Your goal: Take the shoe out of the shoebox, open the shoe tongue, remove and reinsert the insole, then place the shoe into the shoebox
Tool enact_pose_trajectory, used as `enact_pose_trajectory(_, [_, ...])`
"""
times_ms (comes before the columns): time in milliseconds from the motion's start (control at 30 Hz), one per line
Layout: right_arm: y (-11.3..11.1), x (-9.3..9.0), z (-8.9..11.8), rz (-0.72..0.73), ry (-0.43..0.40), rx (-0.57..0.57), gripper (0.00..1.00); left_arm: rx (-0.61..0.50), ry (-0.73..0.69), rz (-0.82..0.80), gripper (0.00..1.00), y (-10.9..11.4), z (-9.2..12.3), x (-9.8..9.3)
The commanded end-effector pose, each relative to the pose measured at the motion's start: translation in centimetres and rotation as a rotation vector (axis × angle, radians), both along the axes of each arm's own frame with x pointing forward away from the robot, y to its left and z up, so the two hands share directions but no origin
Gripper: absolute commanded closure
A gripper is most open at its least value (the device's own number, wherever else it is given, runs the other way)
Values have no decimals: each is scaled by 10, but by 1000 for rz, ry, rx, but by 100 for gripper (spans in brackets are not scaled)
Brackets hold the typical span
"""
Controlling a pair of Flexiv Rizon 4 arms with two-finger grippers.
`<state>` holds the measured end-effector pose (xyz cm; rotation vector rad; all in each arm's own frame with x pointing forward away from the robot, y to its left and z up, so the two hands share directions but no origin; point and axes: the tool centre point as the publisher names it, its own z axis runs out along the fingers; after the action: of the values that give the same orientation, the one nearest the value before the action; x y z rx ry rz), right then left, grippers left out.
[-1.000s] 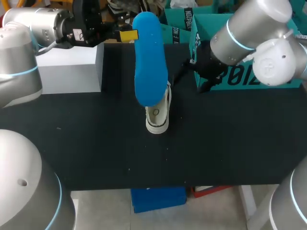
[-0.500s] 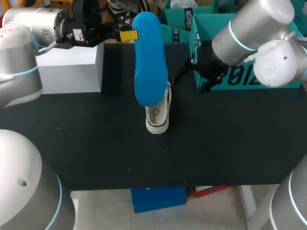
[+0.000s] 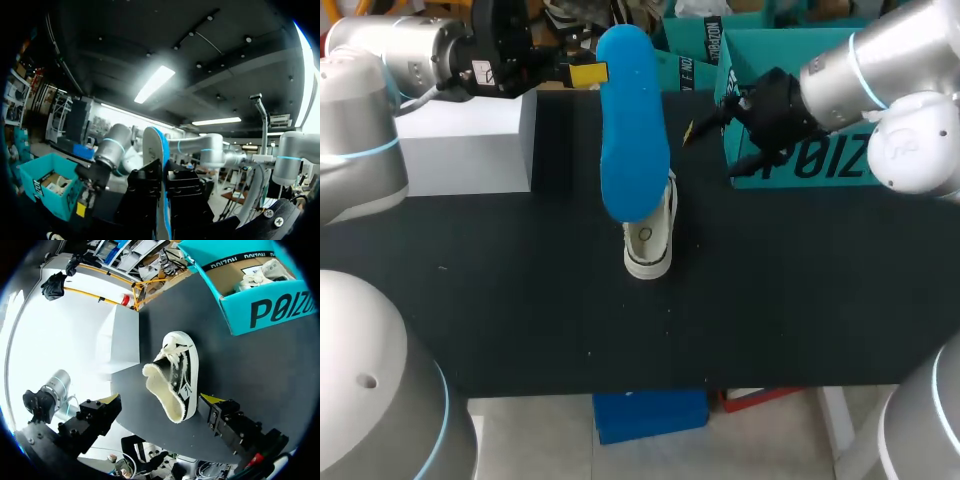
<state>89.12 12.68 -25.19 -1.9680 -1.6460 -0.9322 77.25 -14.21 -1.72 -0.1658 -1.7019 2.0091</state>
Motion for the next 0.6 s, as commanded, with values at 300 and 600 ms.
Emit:
enact_pose_trajectory(300, [-1,-7,8,8,-32,351,0,0,-1,2,100,0,-1,-1])
enact_pose_trajectory(600, [3,-13,9,9,-31,537,0,0,-1,2,100,0,-1,-1])
